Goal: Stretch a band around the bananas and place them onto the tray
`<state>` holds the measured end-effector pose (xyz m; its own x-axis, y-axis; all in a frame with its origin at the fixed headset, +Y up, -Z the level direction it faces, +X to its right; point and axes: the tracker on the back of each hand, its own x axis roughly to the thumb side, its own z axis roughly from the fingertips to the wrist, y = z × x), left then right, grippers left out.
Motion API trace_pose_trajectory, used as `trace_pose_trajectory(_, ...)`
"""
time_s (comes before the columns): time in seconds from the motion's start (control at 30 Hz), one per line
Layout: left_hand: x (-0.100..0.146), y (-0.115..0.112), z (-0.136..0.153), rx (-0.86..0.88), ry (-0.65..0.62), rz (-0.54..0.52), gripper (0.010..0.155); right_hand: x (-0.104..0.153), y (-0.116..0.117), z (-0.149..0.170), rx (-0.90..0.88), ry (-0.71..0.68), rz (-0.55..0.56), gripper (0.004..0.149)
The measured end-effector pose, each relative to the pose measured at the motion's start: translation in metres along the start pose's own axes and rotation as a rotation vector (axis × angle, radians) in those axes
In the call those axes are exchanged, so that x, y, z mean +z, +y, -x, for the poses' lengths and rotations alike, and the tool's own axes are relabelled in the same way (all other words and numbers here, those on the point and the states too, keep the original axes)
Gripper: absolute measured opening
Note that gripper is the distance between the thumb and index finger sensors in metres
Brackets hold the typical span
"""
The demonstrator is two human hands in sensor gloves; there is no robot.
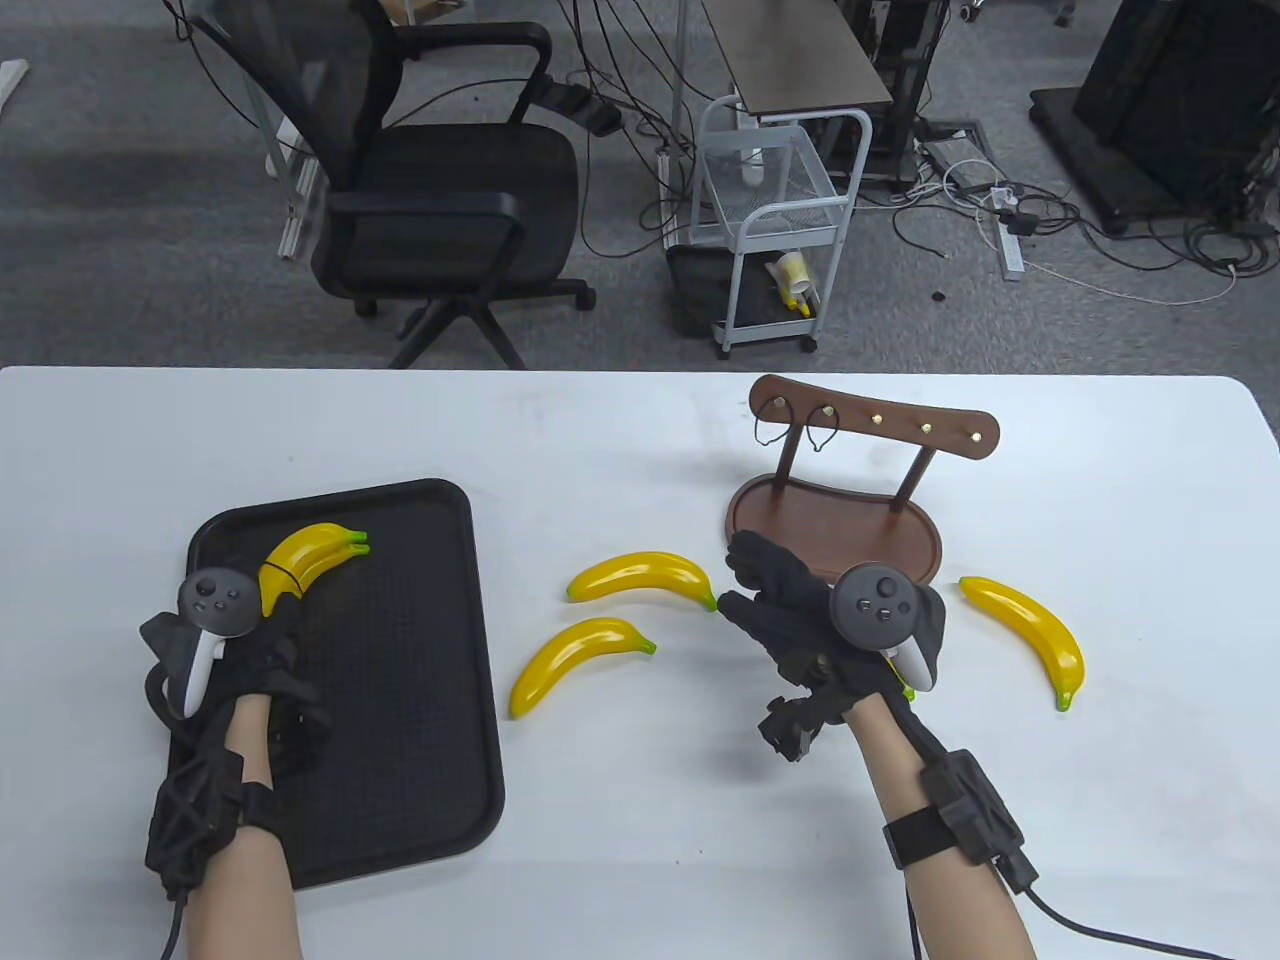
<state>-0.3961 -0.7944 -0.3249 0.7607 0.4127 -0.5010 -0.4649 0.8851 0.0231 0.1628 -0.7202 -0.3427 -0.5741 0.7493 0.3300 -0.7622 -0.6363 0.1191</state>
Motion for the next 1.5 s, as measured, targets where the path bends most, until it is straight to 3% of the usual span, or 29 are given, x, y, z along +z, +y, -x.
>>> trace_pose_trajectory(0.57,0.012,0.027,-0.015,0.021,-0.087,-0.027,0.07,0.0,-0.002,0.003,-0.002,0.012,0.002,0.069)
trace_pose_trajectory(0.97,0.05,0.047,-0.085,0.103,-0.338,-0.089,0.067,0.001,-0.005,0.005,-0.005,0.022,0.012,0.069)
trace_pose_trajectory(1.5,0.112,0.017,-0.169,0.181,-0.628,-0.03,0.066,0.001,-0.007,0.008,-0.008,0.032,0.017,0.068)
